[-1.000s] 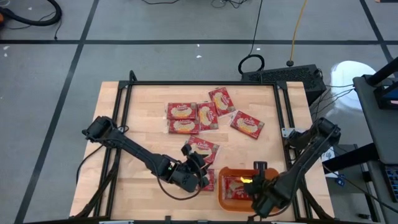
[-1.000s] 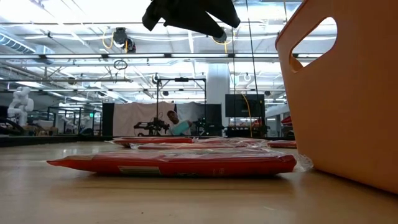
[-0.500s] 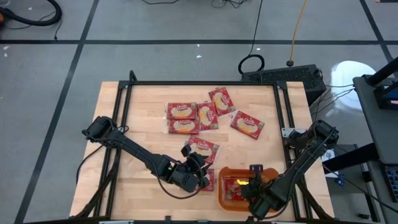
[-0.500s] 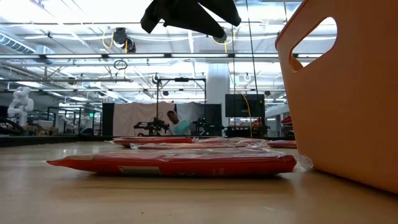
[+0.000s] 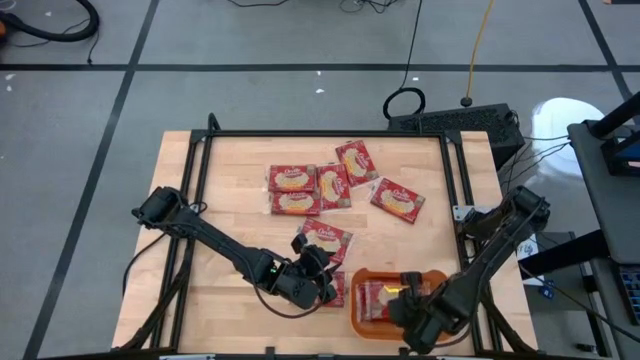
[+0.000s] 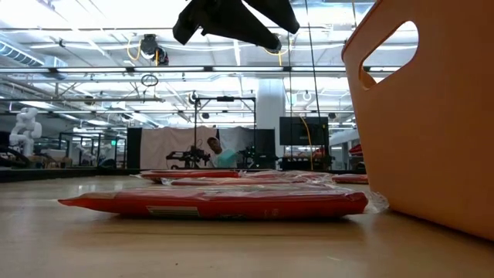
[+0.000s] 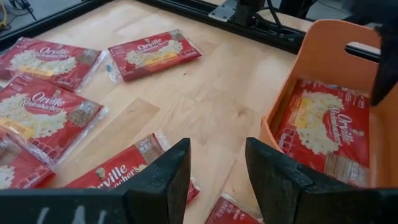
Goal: Sort popcorn bags into baskets
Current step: Put the red popcorn bag into the orange bin
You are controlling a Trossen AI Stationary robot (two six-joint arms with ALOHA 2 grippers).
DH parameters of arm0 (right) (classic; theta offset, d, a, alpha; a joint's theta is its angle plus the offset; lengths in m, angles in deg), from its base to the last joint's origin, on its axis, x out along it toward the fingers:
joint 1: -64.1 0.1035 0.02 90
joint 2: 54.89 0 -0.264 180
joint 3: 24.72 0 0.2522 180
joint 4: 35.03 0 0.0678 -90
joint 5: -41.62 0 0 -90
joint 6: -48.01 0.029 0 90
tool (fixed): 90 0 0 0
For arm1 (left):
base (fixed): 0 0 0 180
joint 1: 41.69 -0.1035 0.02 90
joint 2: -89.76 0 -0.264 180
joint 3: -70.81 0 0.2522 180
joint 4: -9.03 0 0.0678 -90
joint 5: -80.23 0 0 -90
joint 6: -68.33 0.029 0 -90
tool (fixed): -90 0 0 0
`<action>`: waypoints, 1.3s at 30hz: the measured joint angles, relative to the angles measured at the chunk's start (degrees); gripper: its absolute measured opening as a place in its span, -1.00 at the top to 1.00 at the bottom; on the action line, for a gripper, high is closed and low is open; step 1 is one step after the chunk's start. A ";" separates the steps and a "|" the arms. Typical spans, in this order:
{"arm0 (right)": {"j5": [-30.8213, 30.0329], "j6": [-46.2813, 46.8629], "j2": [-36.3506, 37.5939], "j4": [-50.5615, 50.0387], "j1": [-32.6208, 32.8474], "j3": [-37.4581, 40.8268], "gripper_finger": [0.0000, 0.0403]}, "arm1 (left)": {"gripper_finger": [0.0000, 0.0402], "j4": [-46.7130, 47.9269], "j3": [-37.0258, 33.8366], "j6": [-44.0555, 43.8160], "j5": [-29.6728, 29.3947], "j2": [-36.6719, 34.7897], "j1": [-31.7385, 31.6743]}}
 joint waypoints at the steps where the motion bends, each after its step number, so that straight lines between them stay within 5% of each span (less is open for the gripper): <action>1: -0.13 -0.39 0.77 0.93 0.00 0.00 0.13 | 0.22 -0.01 0.00 -0.10 0.00 0.00 0.12; 7: -7.49 -3.17 5.59 3.55 1.22 0.00 0.16 | 0.22 0.82 0.00 -1.68 0.35 0.95 0.25; 15: -30.20 -10.04 8.10 4.72 5.51 1.64 0.18 | 0.22 6.32 -0.01 -6.39 2.47 3.37 0.23; 23: -44.67 -12.93 9.14 5.23 6.47 9.59 0.18 | 0.22 23.83 -0.04 -13.24 5.98 3.37 0.66; 27: -50.61 -13.77 10.86 9.04 6.54 14.94 0.18 | 0.22 26.96 -0.04 -15.96 12.56 3.37 1.32; 32: -53.62 -20.76 14.17 20.76 6.51 22.73 0.18 | 0.22 23.88 -0.04 -16.16 19.25 3.37 4.87; 39: -55.28 -39.46 21.08 47.89 6.49 34.64 0.18 | 0.22 19.66 -0.04 -14.50 20.53 3.98 12.59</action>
